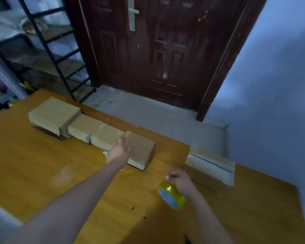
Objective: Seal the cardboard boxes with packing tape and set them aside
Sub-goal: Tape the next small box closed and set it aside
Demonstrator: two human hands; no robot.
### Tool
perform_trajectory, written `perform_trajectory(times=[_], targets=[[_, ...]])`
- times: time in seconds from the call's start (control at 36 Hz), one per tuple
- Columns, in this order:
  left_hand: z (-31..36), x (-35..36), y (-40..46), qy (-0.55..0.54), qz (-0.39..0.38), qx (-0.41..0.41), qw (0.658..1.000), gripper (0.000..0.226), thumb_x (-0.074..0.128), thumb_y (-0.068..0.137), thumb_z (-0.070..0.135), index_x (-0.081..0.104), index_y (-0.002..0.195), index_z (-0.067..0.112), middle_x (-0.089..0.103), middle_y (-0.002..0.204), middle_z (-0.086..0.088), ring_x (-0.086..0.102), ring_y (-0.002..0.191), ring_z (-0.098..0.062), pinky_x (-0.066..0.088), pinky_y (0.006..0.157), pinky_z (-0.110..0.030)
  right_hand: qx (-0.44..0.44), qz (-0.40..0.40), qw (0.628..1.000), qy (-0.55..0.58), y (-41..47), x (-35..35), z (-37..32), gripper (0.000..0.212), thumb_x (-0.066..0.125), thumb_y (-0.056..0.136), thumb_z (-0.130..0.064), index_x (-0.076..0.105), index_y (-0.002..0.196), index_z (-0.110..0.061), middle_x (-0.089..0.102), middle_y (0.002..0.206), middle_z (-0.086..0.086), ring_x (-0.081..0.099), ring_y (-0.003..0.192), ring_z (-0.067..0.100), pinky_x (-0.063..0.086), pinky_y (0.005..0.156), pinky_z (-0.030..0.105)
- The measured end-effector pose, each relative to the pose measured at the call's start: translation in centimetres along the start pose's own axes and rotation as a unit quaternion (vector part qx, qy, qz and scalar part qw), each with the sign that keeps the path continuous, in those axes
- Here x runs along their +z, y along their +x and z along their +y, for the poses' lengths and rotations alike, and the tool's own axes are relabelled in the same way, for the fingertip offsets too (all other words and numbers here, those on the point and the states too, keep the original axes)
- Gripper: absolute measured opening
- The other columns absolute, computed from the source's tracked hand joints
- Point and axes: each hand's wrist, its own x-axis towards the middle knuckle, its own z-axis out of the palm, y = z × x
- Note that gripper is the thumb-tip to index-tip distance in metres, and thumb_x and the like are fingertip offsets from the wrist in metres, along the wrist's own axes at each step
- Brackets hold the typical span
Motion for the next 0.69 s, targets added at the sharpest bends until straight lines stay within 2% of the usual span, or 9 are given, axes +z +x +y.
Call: perform_trajectory(times=[0.06,0.17,0.25,0.33,0.42,0.47,0.56,0.64,0.69], targets=[[-2.3,-2.0,1.4,0.025,0.003,-0.004,1.0,0.05,0.046,0.097,0.031,0.033,0.142,0.014,0.04,0.143,-0.008,0.053,0.113,-0.032,0.048,0.083,-0.039,0.001,-0.014,1.0,-0.007,1.0,1.6,-1.8,0.035,0.063,0.085,0.001,0.05,0.057,-0.016,0.051,0.089,0.006,0.049,0.09,0.019,0.035,0.066,0.017],[-5.8,-5.6,4.9,0.073,0.001,-0.022,0.997,0.06,0.047,0.097,0.036,0.025,0.148,0.014,0.028,0.151,-0.008,0.033,0.134,-0.028,0.038,0.101,-0.043,0.017,-0.013,1.0,0.005,3.4,4.2,-4.9,0.023,0.062,0.089,-0.008,0.058,0.067,-0.015,0.044,0.135,0.01,0.036,0.132,0.02,0.026,0.093,0.02],[-7.8,-7.5,7.7,0.105,-0.017,-0.03,0.994,0.064,0.046,0.097,0.042,0.022,0.149,0.013,0.024,0.154,-0.008,0.024,0.139,-0.028,0.034,0.105,-0.044,0.042,-0.005,0.999,0.01,5.4,5.6,-6.9,0.021,0.061,0.09,-0.009,0.058,0.069,-0.01,0.051,0.116,0.002,0.049,0.114,0.015,0.033,0.083,0.018],[-9.2,-8.5,10.0,0.121,-0.055,-0.022,0.991,0.062,0.045,0.097,0.042,0.028,0.147,0.01,0.03,0.15,-0.011,0.03,0.135,-0.03,0.037,0.103,-0.044,0.057,0.008,0.998,-0.025,6.8,6.6,-8.9,0.017,0.06,0.091,-0.012,0.062,0.076,-0.006,0.06,0.089,0.013,0.053,0.083,0.018,0.038,0.062,0.024],[-9.9,-8.4,11.4,0.141,-0.072,0.008,0.987,0.056,0.044,0.097,0.041,0.038,0.14,0.006,0.04,0.142,-0.012,0.037,0.129,-0.03,0.039,0.101,-0.041,0.065,0.022,0.996,-0.059,7.7,7.3,-10.0,0.019,0.06,0.091,-0.013,0.068,0.093,0.003,0.064,0.103,0.019,0.059,0.097,0.029,0.044,0.077,0.033],[-10.1,-8.3,11.7,0.168,-0.07,0.034,0.983,0.052,0.044,0.097,0.042,0.046,0.134,0.006,0.044,0.136,-0.012,0.04,0.125,-0.03,0.041,0.098,-0.04,0.071,0.028,0.994,-0.074,7.9,7.7,-10.5,0.022,0.06,0.091,-0.013,0.069,0.094,0.007,0.061,0.097,0.015,0.058,0.102,0.029,0.043,0.084,0.034],[-9.9,-8.0,11.8,0.149,-0.07,0.042,0.985,0.051,0.046,0.095,0.041,0.048,0.129,0.003,0.044,0.132,-0.016,0.04,0.123,-0.031,0.041,0.099,-0.041,0.079,0.036,0.992,-0.091,7.9,8.2,-11.0,0.021,0.061,0.09,-0.011,0.07,0.093,0.008,0.061,0.091,0.013,0.058,0.1,0.03,0.044,0.079,0.033],[-9.8,-7.5,11.8,0.109,-0.075,0.03,0.991,0.054,0.048,0.093,0.04,0.046,0.13,0.0,0.042,0.133,-0.018,0.037,0.124,-0.032,0.04,0.097,-0.04,0.089,0.066,0.991,-0.079,7.7,8.4,-10.9,0.025,0.061,0.089,-0.007,0.064,0.108,0.009,0.056,0.125,0.018,0.052,0.118,0.029,0.033,0.068,0.021],[-9.9,-7.3,11.7,0.106,-0.083,0.026,0.991,0.056,0.049,0.093,0.041,0.046,0.13,-0.001,0.039,0.136,-0.018,0.033,0.127,-0.032,0.038,0.098,-0.039,0.101,0.068,0.99,-0.068,7.4,8.4,-10.7,0.03,0.062,0.089,-0.007,0.059,0.114,0.008,0.053,0.121,0.007,0.049,0.113,0.019,0.03,0.067,0.017]])
